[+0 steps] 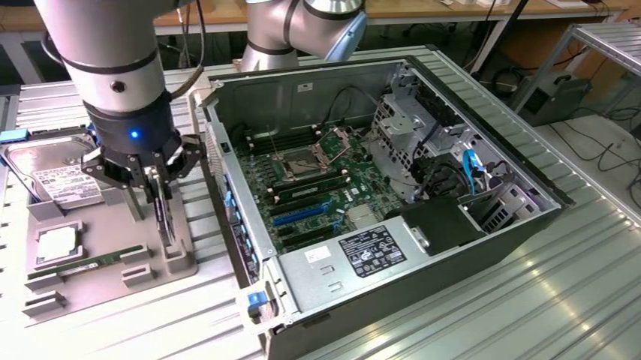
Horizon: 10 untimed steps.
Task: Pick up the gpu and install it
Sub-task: 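Pick up the gpu and move the gpu toward the slot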
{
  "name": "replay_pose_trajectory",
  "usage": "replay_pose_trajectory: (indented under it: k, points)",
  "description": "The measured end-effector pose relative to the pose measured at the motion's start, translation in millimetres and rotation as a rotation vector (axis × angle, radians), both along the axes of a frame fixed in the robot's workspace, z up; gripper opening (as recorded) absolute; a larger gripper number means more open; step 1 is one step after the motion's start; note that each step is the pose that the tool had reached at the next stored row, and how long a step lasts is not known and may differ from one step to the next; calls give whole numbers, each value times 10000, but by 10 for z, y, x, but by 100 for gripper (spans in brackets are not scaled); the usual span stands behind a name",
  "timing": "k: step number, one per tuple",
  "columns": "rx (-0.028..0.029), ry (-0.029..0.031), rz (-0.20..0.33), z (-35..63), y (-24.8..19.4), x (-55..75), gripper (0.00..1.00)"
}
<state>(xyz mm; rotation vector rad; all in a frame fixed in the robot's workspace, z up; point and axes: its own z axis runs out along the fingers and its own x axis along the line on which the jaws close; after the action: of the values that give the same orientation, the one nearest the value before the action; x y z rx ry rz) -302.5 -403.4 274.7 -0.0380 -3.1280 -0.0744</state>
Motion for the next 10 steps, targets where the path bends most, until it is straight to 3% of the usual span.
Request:
replay_pose_trajectory:
  k: [10]
  points:
    - [4,0,1,481,-13,14,26]
